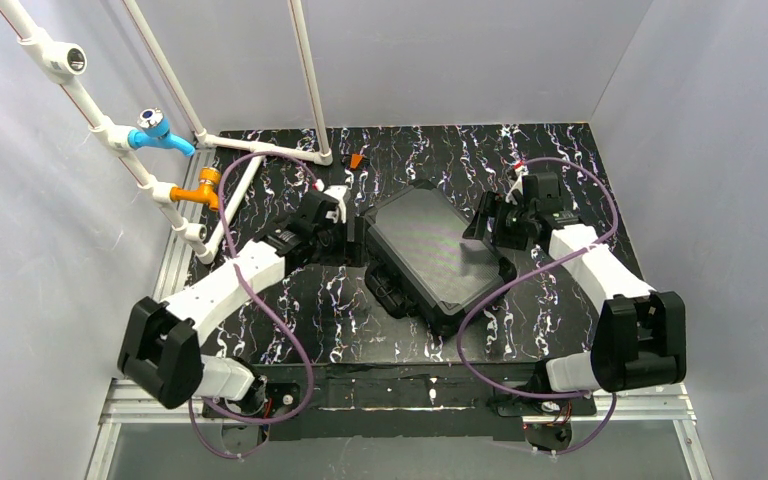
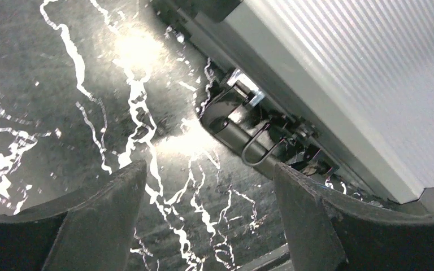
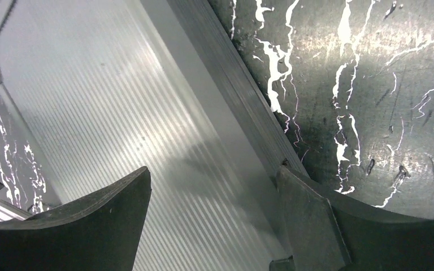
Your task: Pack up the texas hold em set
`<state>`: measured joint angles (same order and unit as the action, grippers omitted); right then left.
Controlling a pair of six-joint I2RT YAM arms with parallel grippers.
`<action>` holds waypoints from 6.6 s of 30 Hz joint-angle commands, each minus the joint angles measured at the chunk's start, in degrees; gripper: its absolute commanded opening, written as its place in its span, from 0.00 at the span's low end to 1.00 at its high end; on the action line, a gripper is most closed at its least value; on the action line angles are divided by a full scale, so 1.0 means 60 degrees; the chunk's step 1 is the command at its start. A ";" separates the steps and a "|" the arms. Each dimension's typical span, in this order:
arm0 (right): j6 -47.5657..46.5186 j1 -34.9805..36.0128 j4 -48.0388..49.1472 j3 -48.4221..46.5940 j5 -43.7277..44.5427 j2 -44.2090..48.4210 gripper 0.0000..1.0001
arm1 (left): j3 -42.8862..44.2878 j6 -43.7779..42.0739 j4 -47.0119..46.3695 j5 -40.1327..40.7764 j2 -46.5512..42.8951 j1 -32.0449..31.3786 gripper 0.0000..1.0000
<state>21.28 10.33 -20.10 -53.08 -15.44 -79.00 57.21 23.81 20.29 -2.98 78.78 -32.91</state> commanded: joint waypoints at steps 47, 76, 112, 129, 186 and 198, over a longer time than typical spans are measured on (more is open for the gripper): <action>0.0901 0.4717 0.0532 0.0364 0.0837 0.0614 0.09 | -0.4316 0.1700 0.0305 -0.0125 -0.3402 -0.0009 0.60; 0.0607 0.4724 0.0119 0.0373 0.1593 0.0225 0.08 | -0.4533 0.1543 -0.0702 -0.0595 -0.2485 -0.0012 0.54; 0.0380 0.4720 -0.0400 0.1156 0.2289 -0.0018 0.06 | -0.4375 0.1451 -0.2694 -0.1382 -0.0984 -0.0269 0.48; 0.0409 0.4724 -0.0429 0.1215 0.2248 -0.0035 0.06 | -0.4496 0.1064 -0.3716 -0.1624 -0.0334 -0.0312 0.42; 0.0369 0.4724 -0.0378 0.1237 0.2164 -0.0399 0.04 | -0.3149 0.1447 -0.4702 -0.2370 0.1694 -0.0953 0.00; 0.0339 0.4724 -0.0442 0.1171 0.2163 -0.0430 0.04 | -0.3109 0.1594 -0.4730 -0.2502 0.1363 -0.0953 0.00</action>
<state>26.13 38.81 -10.35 -49.71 -7.55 -77.73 37.54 33.04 -8.10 -16.43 88.42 -38.13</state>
